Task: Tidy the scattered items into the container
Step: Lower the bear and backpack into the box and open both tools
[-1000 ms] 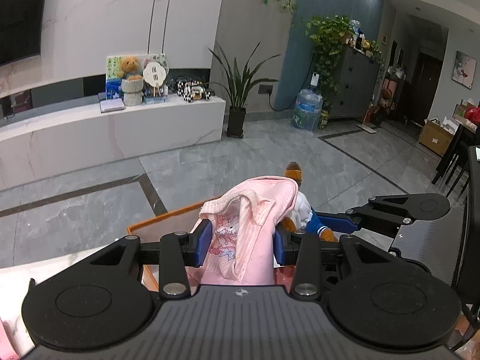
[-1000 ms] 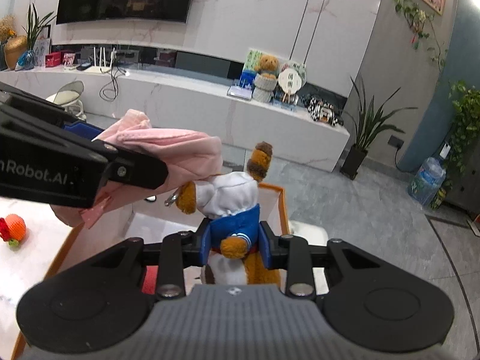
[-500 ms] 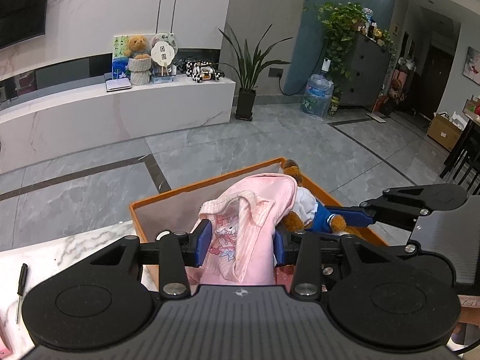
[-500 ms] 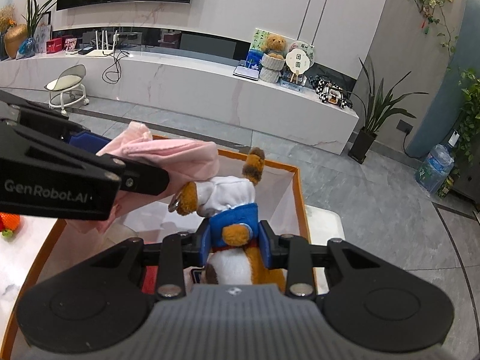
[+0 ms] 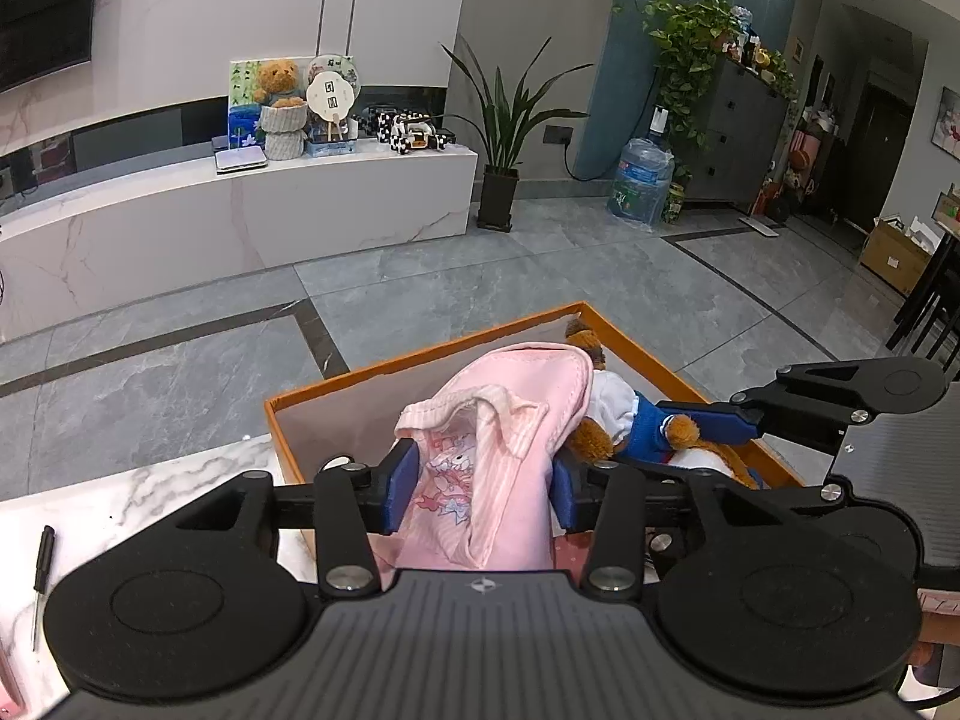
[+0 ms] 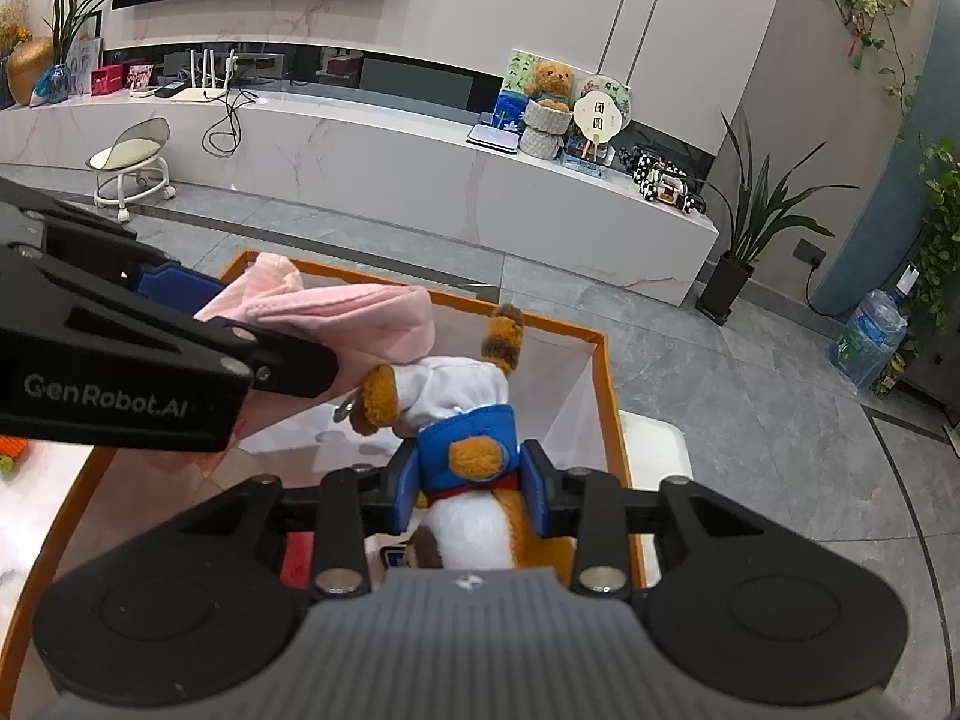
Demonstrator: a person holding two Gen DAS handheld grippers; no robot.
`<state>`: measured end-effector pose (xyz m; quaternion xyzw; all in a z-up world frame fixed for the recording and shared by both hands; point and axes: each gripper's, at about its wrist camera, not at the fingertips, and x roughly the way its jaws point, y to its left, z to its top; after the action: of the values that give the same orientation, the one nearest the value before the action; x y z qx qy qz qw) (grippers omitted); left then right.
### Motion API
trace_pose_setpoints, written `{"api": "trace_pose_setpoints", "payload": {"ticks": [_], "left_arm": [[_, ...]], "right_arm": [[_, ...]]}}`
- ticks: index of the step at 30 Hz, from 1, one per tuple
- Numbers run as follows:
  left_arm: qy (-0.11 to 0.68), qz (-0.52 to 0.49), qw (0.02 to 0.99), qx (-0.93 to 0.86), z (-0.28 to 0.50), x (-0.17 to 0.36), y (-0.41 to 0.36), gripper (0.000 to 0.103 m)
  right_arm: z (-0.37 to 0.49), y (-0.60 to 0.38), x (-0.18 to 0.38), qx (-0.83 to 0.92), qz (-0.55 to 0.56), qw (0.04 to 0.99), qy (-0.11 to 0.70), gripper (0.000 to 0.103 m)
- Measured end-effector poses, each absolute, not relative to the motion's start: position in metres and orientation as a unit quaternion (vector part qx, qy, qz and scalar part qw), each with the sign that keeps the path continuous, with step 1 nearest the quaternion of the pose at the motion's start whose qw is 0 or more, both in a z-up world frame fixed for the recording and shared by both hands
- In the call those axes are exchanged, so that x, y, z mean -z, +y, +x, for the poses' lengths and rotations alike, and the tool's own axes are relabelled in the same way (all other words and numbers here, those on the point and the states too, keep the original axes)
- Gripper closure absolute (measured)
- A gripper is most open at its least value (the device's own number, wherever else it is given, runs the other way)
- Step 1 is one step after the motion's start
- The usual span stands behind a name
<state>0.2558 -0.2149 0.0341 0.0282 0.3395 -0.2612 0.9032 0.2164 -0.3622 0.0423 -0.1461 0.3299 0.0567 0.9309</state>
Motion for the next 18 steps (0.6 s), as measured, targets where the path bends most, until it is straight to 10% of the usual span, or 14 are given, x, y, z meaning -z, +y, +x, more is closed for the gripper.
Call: {"api": "trace_pose_setpoints", "payload": {"ticks": [18], "left_arm": [[0.322, 0.046, 0.911, 0.251, 0.248, -0.052, -0.216, 0.034]], "right_arm": [[0.211, -0.36, -0.055, -0.059, -0.147, 0.938, 0.308, 0.049]]}}
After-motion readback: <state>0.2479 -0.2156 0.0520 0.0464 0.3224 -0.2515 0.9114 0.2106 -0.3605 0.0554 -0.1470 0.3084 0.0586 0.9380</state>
